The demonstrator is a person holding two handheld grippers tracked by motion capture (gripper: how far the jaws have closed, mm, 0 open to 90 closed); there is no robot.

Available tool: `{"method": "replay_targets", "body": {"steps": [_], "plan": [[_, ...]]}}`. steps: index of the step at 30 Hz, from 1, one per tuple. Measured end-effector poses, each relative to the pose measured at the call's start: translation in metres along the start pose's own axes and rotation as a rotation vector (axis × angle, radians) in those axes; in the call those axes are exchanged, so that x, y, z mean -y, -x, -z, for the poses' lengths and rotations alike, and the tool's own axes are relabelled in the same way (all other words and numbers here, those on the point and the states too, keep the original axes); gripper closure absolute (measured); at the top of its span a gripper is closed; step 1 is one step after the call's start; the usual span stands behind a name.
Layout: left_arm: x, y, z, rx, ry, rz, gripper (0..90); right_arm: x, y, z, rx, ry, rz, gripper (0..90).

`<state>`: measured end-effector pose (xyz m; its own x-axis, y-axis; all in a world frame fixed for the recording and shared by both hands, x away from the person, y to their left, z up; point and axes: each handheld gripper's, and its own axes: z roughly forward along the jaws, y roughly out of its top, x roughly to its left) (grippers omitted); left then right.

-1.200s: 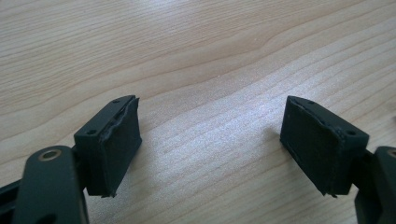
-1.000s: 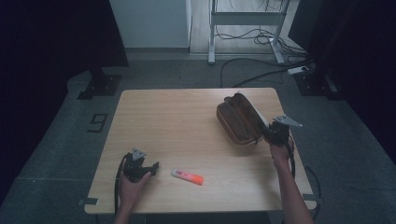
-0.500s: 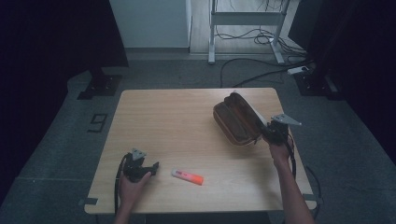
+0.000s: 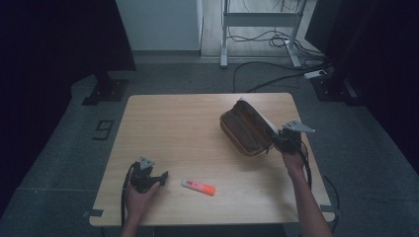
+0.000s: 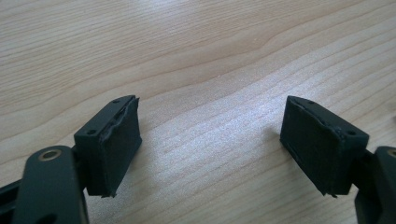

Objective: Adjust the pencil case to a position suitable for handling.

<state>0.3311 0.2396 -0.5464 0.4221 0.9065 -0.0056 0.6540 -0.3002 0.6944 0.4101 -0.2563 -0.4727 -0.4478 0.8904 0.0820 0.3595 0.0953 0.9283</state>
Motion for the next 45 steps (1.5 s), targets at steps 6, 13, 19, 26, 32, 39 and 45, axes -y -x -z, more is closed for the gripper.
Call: {"method": "replay_targets", "body": {"steps": [6, 13, 19, 26, 32, 39, 45], "plan": [[0.000, 0.000, 0.000, 0.000, -0.001, -0.001, 19.9, -0.001, -0.006, -0.002, -0.021, -0.004, 0.016, 84.1], [0.000, 0.000, 0.000, 0.000, 0.000, 0.000, 19.8, 0.000, -0.012, -0.005, -0.050, -0.005, 0.018, 84.1], [0.000, 0.000, 0.000, 0.000, -0.001, -0.001, 19.8, 0.001, -0.017, -0.008, -0.081, -0.004, 0.035, 84.1], [0.000, 0.000, 0.000, 0.000, -0.001, -0.001, 19.9, 0.001, -0.024, -0.010, -0.120, -0.005, 0.058, 84.1], [0.000, 0.000, 0.000, 0.000, 0.000, 0.000, 19.8, 0.001, -0.030, -0.013, -0.146, -0.011, 0.077, 84.1], [0.000, 0.000, 0.000, 0.000, -0.001, -0.001, 19.9, 0.001, -0.037, -0.017, -0.172, -0.014, 0.094, 84.1], [0.000, 0.000, 0.000, 0.000, 0.000, 0.000, 19.8, 0.001, -0.043, -0.021, -0.200, -0.025, 0.114, 84.0]]}}
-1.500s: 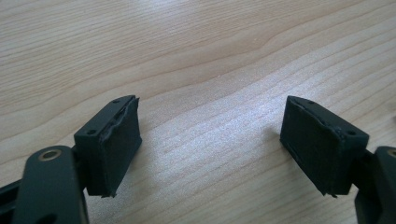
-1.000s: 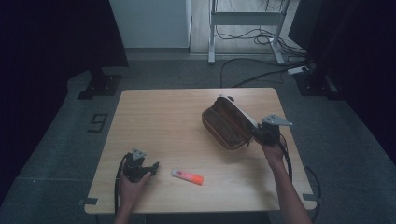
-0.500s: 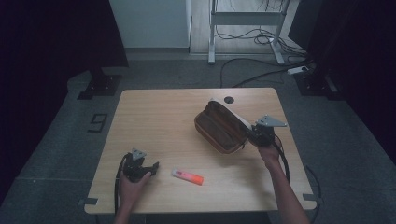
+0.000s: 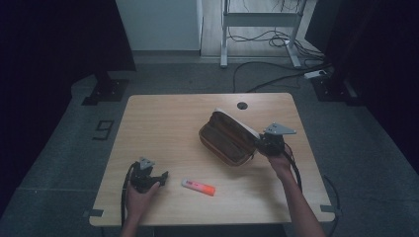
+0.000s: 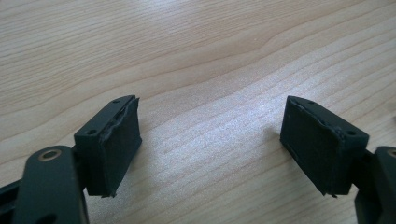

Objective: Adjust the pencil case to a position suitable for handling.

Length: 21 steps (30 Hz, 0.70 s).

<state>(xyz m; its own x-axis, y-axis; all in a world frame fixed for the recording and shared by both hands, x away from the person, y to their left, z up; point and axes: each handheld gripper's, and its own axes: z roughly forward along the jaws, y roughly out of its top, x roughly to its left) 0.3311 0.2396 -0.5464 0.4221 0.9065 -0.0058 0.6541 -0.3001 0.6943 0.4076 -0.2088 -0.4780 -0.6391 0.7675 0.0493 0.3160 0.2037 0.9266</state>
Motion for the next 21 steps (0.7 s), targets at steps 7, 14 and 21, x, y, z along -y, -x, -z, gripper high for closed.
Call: {"method": "replay_targets", "body": {"steps": [7, 14, 21], "plan": [[0.000, 0.000, 0.000, 0.000, -0.001, -0.001, 19.8, 0.000, -0.006, -0.005, -0.047, 0.001, 0.026, 84.0], [0.000, 0.000, 0.000, 0.000, -0.001, -0.001, 19.8, 0.002, -0.011, -0.010, -0.101, 0.003, 0.041, 83.9], [0.000, 0.000, 0.000, 0.000, 0.000, 0.000, 19.9, 0.003, -0.016, -0.014, -0.137, 0.010, 0.049, 83.8]]}}
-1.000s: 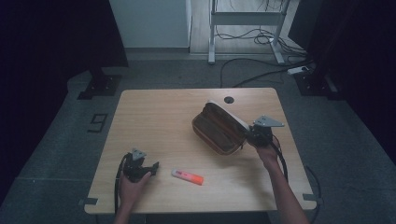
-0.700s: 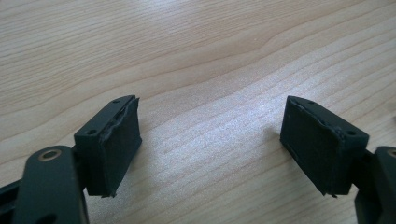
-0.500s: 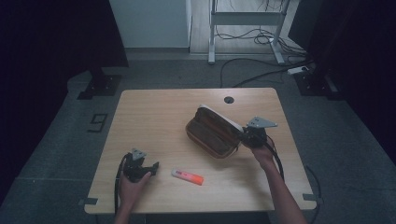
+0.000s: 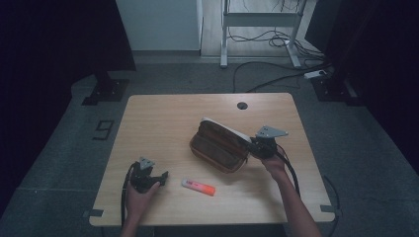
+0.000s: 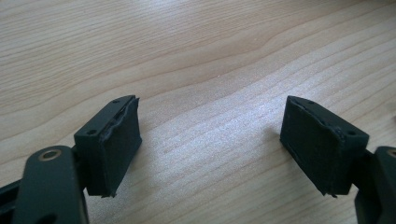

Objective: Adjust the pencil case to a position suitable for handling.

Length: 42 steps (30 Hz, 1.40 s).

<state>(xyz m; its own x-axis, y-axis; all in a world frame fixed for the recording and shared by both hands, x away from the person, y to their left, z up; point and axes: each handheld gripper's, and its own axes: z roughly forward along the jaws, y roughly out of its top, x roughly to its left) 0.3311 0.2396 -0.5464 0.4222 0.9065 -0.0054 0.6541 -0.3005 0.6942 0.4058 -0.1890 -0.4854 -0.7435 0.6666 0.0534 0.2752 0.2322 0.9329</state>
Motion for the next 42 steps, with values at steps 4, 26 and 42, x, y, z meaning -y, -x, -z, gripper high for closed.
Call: {"method": "replay_targets", "body": {"steps": [4, 26, 42], "plan": [[0.000, 0.000, 0.000, 0.000, 0.000, 0.000, 19.9, 0.001, -0.001, -0.002, -0.018, 0.006, -0.002, 83.8], [0.000, 0.000, 0.000, 0.000, 0.000, -0.001, 19.9, 0.014, 0.014, -0.011, 0.022, -0.099, 0.001, 74.9], [0.000, 0.000, 0.000, 0.001, -0.001, -0.001, 19.8, 0.014, 0.012, -0.005, 0.087, -0.106, 0.002, 48.0]]}}
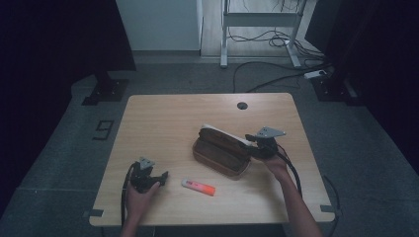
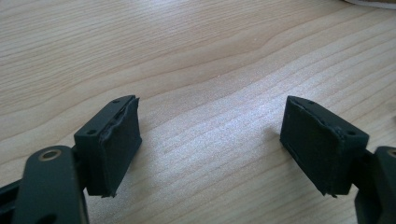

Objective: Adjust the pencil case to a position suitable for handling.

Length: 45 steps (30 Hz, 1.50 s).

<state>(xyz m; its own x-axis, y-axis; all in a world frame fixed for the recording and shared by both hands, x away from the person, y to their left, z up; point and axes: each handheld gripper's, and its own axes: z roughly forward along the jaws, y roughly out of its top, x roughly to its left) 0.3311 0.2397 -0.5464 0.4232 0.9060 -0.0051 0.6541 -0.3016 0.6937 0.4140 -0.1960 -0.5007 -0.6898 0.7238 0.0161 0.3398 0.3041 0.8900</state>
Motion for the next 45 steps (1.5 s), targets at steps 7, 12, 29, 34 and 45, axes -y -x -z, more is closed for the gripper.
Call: {"method": "replay_targets", "body": {"steps": [7, 12, 29, 34, 45], "plan": [[0.000, 0.000, 0.000, 0.001, 0.001, 0.000, 19.9, 0.006, -0.003, 0.008, 0.081, 0.038, -0.025, 36.6], [0.000, 0.000, 0.000, 0.004, 0.000, -0.002, 19.9, 0.009, 0.000, 0.008, 0.075, 0.056, -0.054, 36.8], [-0.001, 0.000, -0.001, 0.006, 0.000, -0.004, 19.9, -0.006, -0.002, 0.005, 0.036, 0.032, -0.066, 23.3], [-0.001, 0.000, -0.001, 0.006, 0.000, -0.004, 19.9, -0.009, 0.001, 0.003, 0.039, 0.014, -0.085, 21.8], [-0.001, 0.000, -0.001, 0.006, 0.000, -0.004, 19.9, -0.017, -0.006, 0.019, 0.018, 0.072, -0.092, 22.0]]}}
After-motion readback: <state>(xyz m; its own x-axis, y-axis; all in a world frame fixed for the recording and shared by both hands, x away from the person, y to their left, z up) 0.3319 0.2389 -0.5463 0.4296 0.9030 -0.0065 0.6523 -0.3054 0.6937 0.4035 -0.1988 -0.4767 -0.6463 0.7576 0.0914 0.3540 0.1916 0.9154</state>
